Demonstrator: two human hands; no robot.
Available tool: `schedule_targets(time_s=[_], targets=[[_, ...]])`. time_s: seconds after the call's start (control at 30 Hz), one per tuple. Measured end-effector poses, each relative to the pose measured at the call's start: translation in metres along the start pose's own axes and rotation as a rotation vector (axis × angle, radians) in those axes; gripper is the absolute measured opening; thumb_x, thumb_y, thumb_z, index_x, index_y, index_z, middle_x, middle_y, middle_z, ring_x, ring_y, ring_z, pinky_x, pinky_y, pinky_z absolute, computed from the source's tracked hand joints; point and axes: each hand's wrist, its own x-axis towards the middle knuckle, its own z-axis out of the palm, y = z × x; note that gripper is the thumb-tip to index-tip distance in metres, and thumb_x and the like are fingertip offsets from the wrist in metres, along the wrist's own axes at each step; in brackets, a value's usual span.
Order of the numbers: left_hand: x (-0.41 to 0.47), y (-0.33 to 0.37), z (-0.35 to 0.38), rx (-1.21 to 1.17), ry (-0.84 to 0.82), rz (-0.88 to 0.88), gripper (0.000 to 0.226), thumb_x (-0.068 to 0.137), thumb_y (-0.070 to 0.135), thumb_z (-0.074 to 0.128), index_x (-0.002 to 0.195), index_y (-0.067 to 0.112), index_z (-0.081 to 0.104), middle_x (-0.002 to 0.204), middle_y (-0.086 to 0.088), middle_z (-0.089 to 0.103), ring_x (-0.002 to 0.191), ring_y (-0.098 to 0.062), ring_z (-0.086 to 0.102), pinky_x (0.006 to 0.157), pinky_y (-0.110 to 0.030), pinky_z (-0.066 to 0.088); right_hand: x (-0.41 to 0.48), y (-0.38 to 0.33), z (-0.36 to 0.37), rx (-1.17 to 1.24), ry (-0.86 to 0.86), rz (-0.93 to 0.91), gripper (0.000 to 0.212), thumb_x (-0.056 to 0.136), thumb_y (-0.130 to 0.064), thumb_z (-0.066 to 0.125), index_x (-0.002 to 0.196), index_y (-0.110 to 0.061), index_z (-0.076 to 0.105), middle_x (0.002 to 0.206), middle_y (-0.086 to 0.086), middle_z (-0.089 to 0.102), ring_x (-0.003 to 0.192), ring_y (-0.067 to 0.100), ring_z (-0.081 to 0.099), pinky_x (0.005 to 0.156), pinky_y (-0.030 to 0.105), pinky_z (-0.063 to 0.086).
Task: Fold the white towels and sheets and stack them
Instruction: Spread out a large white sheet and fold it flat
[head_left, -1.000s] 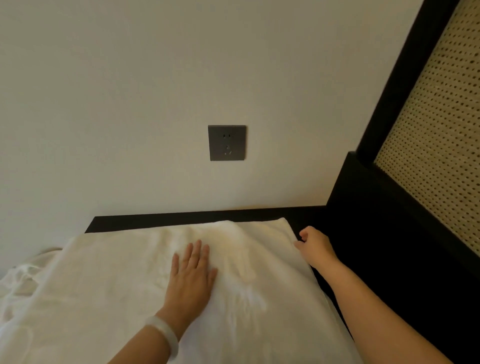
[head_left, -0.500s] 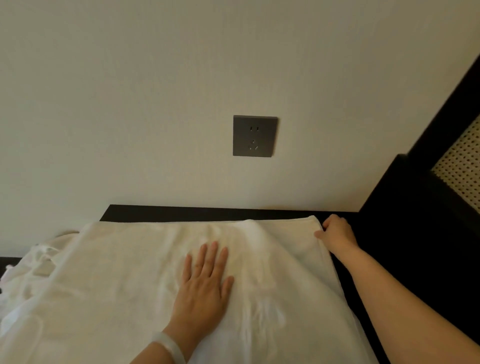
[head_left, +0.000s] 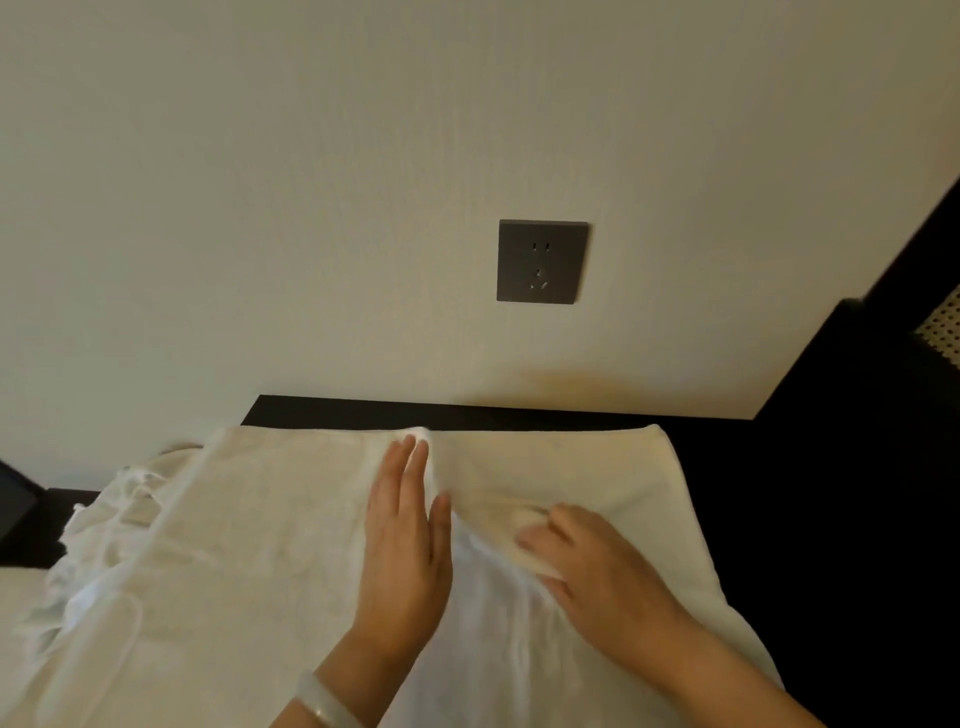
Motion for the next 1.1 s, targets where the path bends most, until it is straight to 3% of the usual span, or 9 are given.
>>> schedule_targets(time_s=[0.13,0.23,0.33,0.47,0.67,0.77,0.87,0.97,1.1], targets=[[-0.006,0.007,-0.005,0.131,-0.175,0.188,0.047,0.104,0.045,0.033,0.146,0.028,0.041,0.154,0.011,0.034,0.145,-0.004,0.023,0.121,-0.027,0.018,-0.019,-0.016,0.007,-0.062,-0.248,-0.098,0.032,0.073,-0.028,0.074,0.104,-0.03,0.068,0.096,-0.008,0.058,0.082,0.013,0.057,0.069,0.023,0.047],[-0.015,-0.004,0.004,0.193,-0.442,0.086,0.048,0.101,0.048,0.039,0.144,0.027,0.043,0.155,0.011,0.03,0.144,-0.005,0.02,0.118,-0.018,0.009,-0.017,0.0,-0.003,0.352,-0.224,0.202,0.017,0.092,-0.025,0.063,0.106,-0.025,0.07,0.1,-0.011,0.058,0.091,0.008,0.057,0.082,0.023,0.045],[-0.021,-0.013,0.011,0.151,-0.501,0.05,0.048,0.098,0.045,0.052,0.141,0.027,0.047,0.154,0.016,0.027,0.146,-0.004,0.014,0.117,-0.017,0.007,-0.009,0.028,-0.007,0.335,0.015,0.519,0.022,0.09,-0.02,0.068,0.109,-0.03,0.062,0.103,-0.017,0.054,0.095,0.002,0.054,0.08,0.01,0.04],[-0.02,-0.007,0.009,0.01,-0.402,0.083,0.016,0.091,0.025,0.066,0.105,0.031,0.061,0.128,0.029,0.045,0.132,0.002,0.035,0.114,-0.023,0.03,0.008,0.045,-0.002,0.655,-0.222,0.728,0.045,0.087,-0.029,0.074,0.128,-0.03,0.055,0.119,-0.014,0.056,0.107,0.002,0.054,0.091,0.017,0.044],[-0.014,0.004,0.001,-0.142,-0.45,0.094,0.034,0.09,0.011,0.064,0.101,0.042,0.055,0.107,0.033,0.056,0.1,0.004,0.052,0.085,-0.022,0.043,0.027,0.057,-0.01,1.057,-0.456,0.555,0.076,0.078,-0.007,0.079,0.139,-0.04,0.048,0.131,-0.012,0.061,0.117,0.002,0.06,0.097,0.022,0.049],[-0.006,0.006,-0.001,-0.169,-0.426,0.092,0.031,0.093,0.015,0.064,0.101,0.045,0.057,0.107,0.031,0.057,0.102,0.002,0.053,0.086,-0.02,0.042,0.037,0.062,-0.017,0.985,-0.576,0.43,0.05,0.077,-0.004,0.079,0.123,-0.018,0.064,0.118,0.001,0.07,0.109,0.012,0.066,0.095,0.027,0.052],[0.008,0.01,0.003,-0.108,-0.284,0.071,0.018,0.096,0.04,0.053,0.112,0.047,0.054,0.119,0.034,0.05,0.117,0.005,0.046,0.101,-0.016,0.035,0.045,0.085,-0.034,1.003,-0.328,0.565,0.033,0.076,-0.001,0.08,0.107,-0.011,0.071,0.101,0.007,0.075,0.093,0.018,0.072,0.082,0.03,0.057],[0.022,0.009,0.012,0.024,-0.163,-0.017,0.037,0.095,0.043,0.049,0.131,0.034,0.049,0.133,0.021,0.044,0.123,0.004,0.036,0.107,-0.019,0.025,0.05,0.126,-0.049,0.903,0.039,0.826,0.033,0.077,-0.001,0.079,0.107,-0.01,0.069,0.095,0.007,0.075,0.083,0.02,0.072,0.067,0.031,0.057],[0.031,-0.005,0.028,0.247,-0.358,-0.055,0.04,0.101,0.035,0.047,0.139,0.024,0.044,0.144,0.008,0.04,0.134,-0.01,0.034,0.114,-0.026,0.023,0.051,0.166,-0.035,0.57,0.028,1.067,0.037,0.081,-0.001,0.075,0.112,-0.008,0.057,0.092,0.003,0.059,0.081,0.016,0.058,0.063,0.027,0.045]])
